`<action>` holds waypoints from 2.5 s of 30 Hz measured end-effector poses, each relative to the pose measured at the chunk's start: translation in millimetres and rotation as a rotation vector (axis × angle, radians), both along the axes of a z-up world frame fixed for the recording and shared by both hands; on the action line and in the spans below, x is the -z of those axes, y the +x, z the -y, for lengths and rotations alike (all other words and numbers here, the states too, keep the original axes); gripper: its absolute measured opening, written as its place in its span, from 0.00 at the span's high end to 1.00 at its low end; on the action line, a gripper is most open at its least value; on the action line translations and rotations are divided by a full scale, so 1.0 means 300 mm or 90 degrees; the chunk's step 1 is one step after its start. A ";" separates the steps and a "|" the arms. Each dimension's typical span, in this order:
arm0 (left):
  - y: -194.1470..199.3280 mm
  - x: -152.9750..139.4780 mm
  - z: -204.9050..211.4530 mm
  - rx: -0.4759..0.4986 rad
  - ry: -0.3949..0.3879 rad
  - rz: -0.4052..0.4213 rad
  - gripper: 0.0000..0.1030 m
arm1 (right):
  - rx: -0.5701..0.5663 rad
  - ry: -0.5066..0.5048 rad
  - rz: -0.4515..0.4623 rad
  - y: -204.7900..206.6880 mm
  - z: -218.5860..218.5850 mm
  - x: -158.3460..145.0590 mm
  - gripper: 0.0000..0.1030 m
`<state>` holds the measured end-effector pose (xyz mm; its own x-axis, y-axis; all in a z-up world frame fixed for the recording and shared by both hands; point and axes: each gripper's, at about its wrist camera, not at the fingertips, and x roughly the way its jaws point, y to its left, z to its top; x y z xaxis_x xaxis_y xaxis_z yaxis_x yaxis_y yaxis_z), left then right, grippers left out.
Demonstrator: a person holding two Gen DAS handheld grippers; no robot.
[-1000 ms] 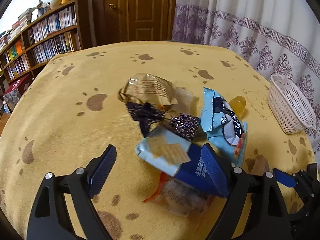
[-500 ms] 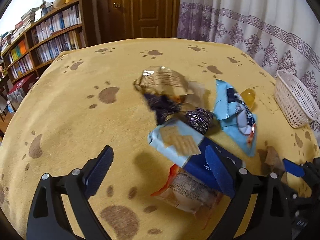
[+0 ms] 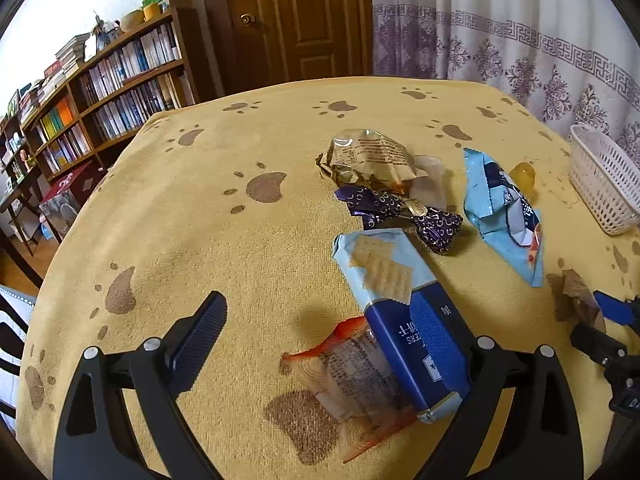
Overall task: Organize snacks
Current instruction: 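Grasp the blue biscuit box with the left gripper while the right gripper holds the cookie packet, then carry the cookie packet into the basket and open the right gripper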
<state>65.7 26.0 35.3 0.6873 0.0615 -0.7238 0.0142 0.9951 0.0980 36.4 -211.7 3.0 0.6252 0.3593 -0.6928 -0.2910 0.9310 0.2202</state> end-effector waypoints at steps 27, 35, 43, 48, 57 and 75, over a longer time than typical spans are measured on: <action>0.025 -0.002 0.119 0.063 -0.048 0.029 0.72 | 0.000 0.010 -0.001 -0.004 0.004 -0.001 0.39; -0.010 -0.034 0.116 0.091 -0.090 0.023 0.74 | 0.001 0.008 0.000 -0.005 0.005 -0.001 0.39; -0.013 0.010 0.187 0.100 -0.069 0.014 0.73 | 0.001 0.010 0.000 -0.004 0.004 0.000 0.39; 0.026 0.075 0.187 0.091 -0.068 -0.027 0.75 | 0.002 0.011 0.000 -0.003 0.007 0.000 0.39; -0.033 -0.003 0.168 0.095 -0.089 0.019 0.86 | 0.003 0.013 0.001 -0.002 0.011 -0.004 0.39; -0.124 -0.130 0.222 0.126 -0.093 0.064 0.86 | 0.027 0.040 0.021 -0.018 0.049 -0.024 0.44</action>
<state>28.4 -40.5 74.5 0.7440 -0.1818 -0.6430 0.2073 0.9776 -0.0365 31.0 -226.5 10.3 0.6627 0.3740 -0.6489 -0.2597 0.9274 0.2693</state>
